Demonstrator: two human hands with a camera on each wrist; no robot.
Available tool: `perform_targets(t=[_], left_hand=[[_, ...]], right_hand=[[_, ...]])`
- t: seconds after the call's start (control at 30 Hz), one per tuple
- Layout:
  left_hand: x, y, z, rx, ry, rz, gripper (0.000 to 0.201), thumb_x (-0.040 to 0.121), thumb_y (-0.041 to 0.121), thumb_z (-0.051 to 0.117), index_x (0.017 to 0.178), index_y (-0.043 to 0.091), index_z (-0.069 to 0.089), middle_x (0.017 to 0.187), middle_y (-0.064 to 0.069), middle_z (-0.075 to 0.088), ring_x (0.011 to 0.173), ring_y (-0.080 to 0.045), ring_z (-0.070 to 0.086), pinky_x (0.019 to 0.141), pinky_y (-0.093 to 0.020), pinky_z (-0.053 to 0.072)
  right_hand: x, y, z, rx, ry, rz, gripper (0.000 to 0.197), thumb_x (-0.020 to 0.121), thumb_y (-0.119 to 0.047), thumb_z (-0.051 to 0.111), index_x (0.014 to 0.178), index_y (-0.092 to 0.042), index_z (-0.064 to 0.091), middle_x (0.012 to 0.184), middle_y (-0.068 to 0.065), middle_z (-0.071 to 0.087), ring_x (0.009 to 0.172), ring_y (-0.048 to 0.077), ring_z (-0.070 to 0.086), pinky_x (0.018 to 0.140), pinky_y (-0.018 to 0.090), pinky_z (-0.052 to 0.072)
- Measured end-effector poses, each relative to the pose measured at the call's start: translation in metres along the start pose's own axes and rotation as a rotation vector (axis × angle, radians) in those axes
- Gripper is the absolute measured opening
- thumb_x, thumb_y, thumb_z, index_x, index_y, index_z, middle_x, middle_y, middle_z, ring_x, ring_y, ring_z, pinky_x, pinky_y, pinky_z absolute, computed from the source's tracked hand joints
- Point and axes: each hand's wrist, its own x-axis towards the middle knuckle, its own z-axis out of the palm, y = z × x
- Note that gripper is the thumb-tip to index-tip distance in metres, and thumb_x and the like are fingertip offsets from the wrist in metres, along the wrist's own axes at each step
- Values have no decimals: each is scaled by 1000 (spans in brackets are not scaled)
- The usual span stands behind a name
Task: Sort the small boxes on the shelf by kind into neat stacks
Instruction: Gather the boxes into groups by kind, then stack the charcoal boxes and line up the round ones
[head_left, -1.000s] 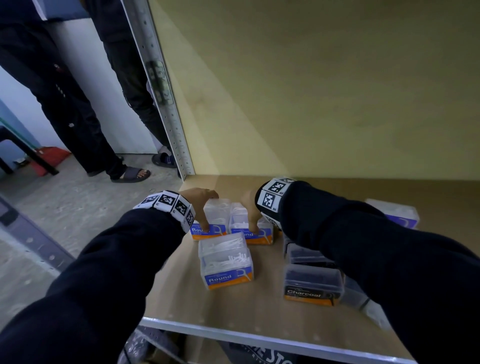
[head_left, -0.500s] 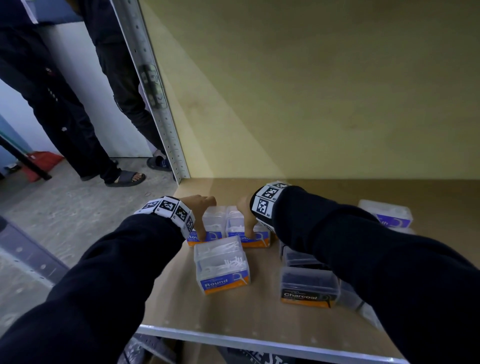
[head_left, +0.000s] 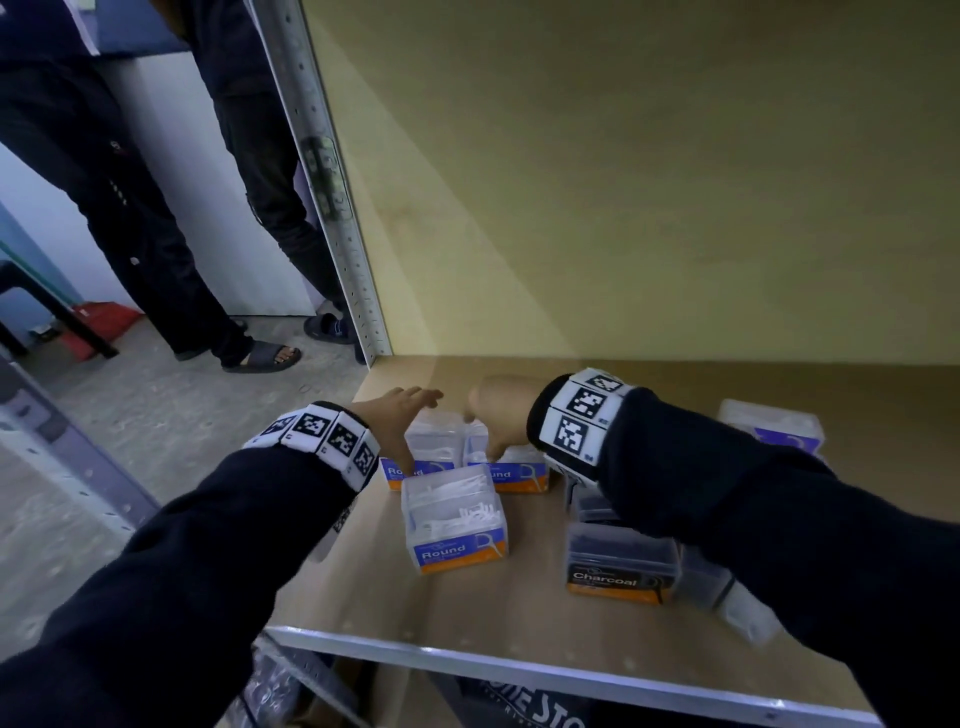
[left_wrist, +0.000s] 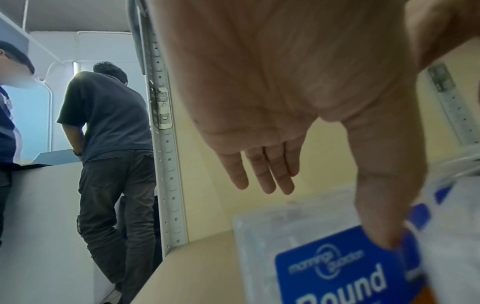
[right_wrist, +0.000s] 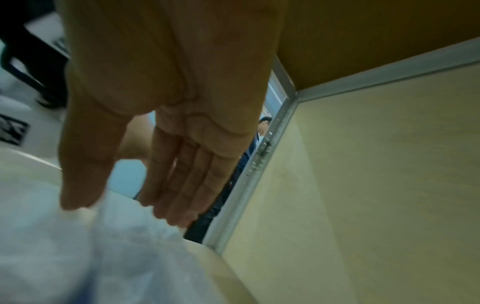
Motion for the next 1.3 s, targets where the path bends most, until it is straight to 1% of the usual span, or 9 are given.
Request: perform_targets(t=[0.17, 0.27, 0.37, 0.43, 0.57, 0.63, 0.8, 1.0, 1.3], left_hand=[[-23, 3, 8, -82, 165, 115, 51, 89, 10, 60, 137, 14, 45, 136, -7, 49, 118, -19, 49, 72, -10, 31], [-32, 1, 14, -167, 177, 164, 35, 90, 12, 60, 125, 12, 60, 126, -10, 59, 93, -12, 50, 62, 0, 34], [-40, 2, 23, -192, 165, 153, 34, 90, 18, 62, 123, 12, 63, 126, -8, 60, 106, -21, 57, 70, 0, 33], [-42, 3, 28, -181, 164, 151, 35, 90, 20, 61, 124, 12, 63, 130, -7, 58, 115, -21, 56, 83, -9, 33], [-47, 7, 33, -147, 168, 140, 37, 93, 22, 57, 128, 13, 59, 136, -5, 53, 121, -19, 53, 96, -16, 35], [-50, 9, 33, -150, 162, 137, 37, 93, 22, 57, 129, 12, 58, 136, -5, 54, 123, -20, 52, 100, -19, 35], [-53, 11, 32, -114, 135, 116, 45, 90, 27, 61, 131, 13, 56, 136, -4, 55, 122, -20, 53, 102, -22, 36], [-55, 14, 33, -13, 119, 71, 54, 86, 29, 64, 137, 16, 49, 135, -4, 54, 121, -20, 52, 96, -24, 40], [-57, 1, 34, 31, 121, -89, 55, 83, 19, 66, 135, 13, 49, 135, -8, 53, 122, -24, 51, 100, -31, 43]], right_hand=[[-32, -31, 13, -64, -11, -196, 39, 93, -13, 54, 132, -7, 54, 134, 10, 57, 121, 25, 54, 96, 30, 43], [-39, -43, 26, -250, -18, -220, 31, 93, -12, 52, 121, 1, 59, 114, 19, 62, 102, 31, 60, 68, 31, 44], [-50, -44, 31, -205, 17, -149, 25, 91, -5, 51, 113, 5, 61, 81, 18, 50, 70, 29, 51, 48, 24, 31], [-56, -45, 35, -197, 24, -96, 22, 92, 1, 48, 107, 7, 61, 93, 22, 56, 84, 33, 59, 56, 27, 36], [-63, -50, 43, -138, 53, -27, 35, 87, 12, 43, 57, -3, 32, 63, 10, 33, 60, 27, 42, 47, 25, 26], [-63, -51, 48, -102, 62, -16, 35, 86, 13, 43, 58, -4, 32, 63, 9, 32, 66, 29, 43, 47, 26, 25], [-60, -52, 58, 41, 104, 2, 28, 90, 4, 47, 117, 4, 53, 122, 21, 53, 110, 37, 55, 81, 38, 44], [-69, -42, 59, 75, 92, 69, 25, 82, -11, 65, 65, -9, 46, 67, 5, 40, 62, 21, 46, 49, 26, 32], [-66, -32, 37, 128, 206, 185, 31, 80, -5, 63, 62, -8, 38, 70, 5, 39, 57, 18, 39, 42, 24, 25]])
